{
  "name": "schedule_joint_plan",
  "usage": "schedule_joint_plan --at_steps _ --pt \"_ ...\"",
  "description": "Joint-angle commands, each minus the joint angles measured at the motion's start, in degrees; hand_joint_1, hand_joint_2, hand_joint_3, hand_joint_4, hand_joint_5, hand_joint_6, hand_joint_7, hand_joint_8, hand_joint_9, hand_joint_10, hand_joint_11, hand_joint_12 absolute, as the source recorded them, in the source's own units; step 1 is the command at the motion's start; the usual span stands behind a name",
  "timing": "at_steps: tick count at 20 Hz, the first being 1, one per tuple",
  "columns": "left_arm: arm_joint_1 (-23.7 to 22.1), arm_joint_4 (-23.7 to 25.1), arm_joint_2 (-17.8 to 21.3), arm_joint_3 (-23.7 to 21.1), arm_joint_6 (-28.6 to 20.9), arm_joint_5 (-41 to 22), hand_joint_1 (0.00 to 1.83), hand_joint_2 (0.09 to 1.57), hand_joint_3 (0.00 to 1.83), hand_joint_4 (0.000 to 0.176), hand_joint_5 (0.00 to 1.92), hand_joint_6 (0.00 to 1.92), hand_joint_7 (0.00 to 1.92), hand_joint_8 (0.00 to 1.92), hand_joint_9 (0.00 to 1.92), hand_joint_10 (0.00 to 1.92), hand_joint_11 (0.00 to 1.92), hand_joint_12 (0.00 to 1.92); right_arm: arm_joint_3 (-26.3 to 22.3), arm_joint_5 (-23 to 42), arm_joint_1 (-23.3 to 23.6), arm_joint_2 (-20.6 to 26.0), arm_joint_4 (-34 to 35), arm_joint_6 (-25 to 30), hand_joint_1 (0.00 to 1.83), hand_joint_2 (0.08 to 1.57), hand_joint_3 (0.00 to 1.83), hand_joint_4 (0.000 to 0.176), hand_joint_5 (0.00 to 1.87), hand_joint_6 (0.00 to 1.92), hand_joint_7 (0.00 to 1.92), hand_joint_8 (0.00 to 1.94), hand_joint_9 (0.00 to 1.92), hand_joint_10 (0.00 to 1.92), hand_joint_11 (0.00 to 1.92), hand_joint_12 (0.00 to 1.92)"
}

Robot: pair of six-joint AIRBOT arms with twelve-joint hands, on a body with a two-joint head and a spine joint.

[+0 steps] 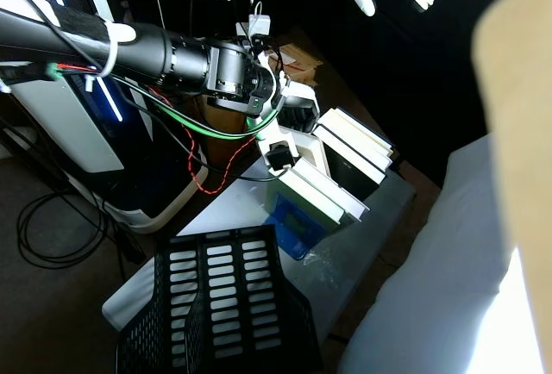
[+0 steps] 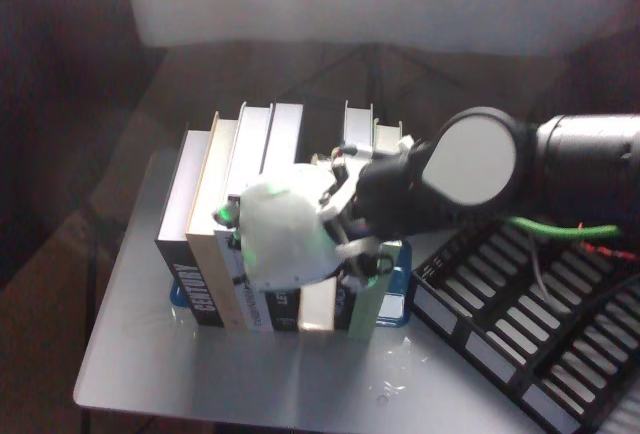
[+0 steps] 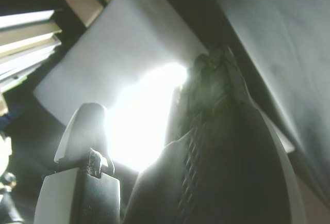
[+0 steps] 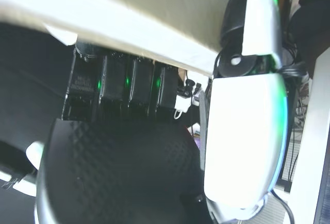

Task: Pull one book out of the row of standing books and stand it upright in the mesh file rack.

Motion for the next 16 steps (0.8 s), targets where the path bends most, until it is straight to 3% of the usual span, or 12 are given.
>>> schedule_joint_plan --at_steps 1,3,5,8,9,12,13,15,16 --pt "-0.6 -1.1 0.3 0.4 -0.1 -7.1 0.52 1.41 0.0 0.027 0.07 0.01 0.0 0.0 0.0 0.0 0.0 0.0 -0.2 -0.7 0.8 1.5 0.2 0.0 1.34 1.21 0.0 0.0 0.79 1.3 0.87 1.16 0.61 1.56 0.17 1.89" --pt "-0.8 -0.9 0.3 0.5 -0.1 -7.1 0.52 1.42 0.0 0.025 0.07 0.01 0.0 0.0 0.0 0.0 0.0 0.0 -0.4 0.4 2.1 2.4 0.5 0.0 1.34 1.21 0.0 0.0 0.76 1.35 0.85 1.17 0.65 1.56 0.13 1.92" --pt "-0.8 -0.9 0.2 0.5 -0.2 -7.2 0.54 1.42 0.0 0.033 0.08 0.01 0.0 0.0 0.0 0.0 0.0 0.0 -1.0 1.2 3.2 3.2 0.7 0.0 1.37 1.15 0.0 0.0 0.87 1.11 0.99 0.99 0.79 1.41 0.3 1.9" --pt "-0.9 -0.9 0.1 0.4 -0.3 -7.4 0.54 1.42 0.0 0.034 0.08 0.01 0.0 0.0 0.0 0.0 0.0 0.0 -1.6 2.0 4.6 4.1 0.6 0.0 1.37 1.14 0.0 0.0 0.89 1.08 1.02 0.96 0.81 1.39 0.32 1.9" --pt "-1.0 -0.9 0.1 0.4 -0.3 -7.4 0.56 1.42 0.0 0.024 0.08 0.01 0.0 0.0 0.0 0.0 0.0 0.0 -1.7 2.4 5.2 4.4 0.6 0.0 1.37 1.13 0.0 0.0 0.88 1.07 1.05 0.95 0.82 1.34 0.35 1.87" --pt "-1.4 -0.7 0.1 0.5 -0.3 -7.5 0.57 1.41 0.0 0.034 0.07 0.0 0.0 0.0 0.0 0.0 0.0 0.0 -2.2 3.1 6.9 5.5 0.7 0.1 1.37 1.14 0.0 0.0 0.86 1.08 1.05 0.96 0.78 1.4 0.36 1.81" --pt "-1.4 -0.7 0.0 0.4 -0.3 -7.5 0.56 1.41 0.0 0.034 0.07 0.0 0.0 0.0 0.0 0.0 0.0 0.0 -2.3 3.5 7.4 5.9 1.1 0.1 1.37 1.14 0.0 0.0 0.87 0.99 1.02 1.01 0.77 1.47 0.47 1.84" --pt "-1.7 -0.4 0.0 0.5 -0.3 -7.4 0.52 1.42 0.0 0.04 0.05 0.0 0.0 0.0 0.0 0.0 0.0 0.0 -2.4 4.7 9.2 7.1 2.5 0.1 1.36 1.17 0.01 0.0 0.8 1.07 0.93 1.19 0.79 1.49 0.56 1.85" --pt "-1.9 -0.3 0.0 0.6 -0.3 -7.4 0.5 1.43 0.0 0.039 0.04 0.0 0.0 0.0 0.0 0.0 0.0 0.0 -2.4 5.0 9.8 7.4 2.6 0.2 1.37 1.16 0.0 0.0 0.84 1.02 0.95 1.14 0.8 1.44 0.53 1.8"
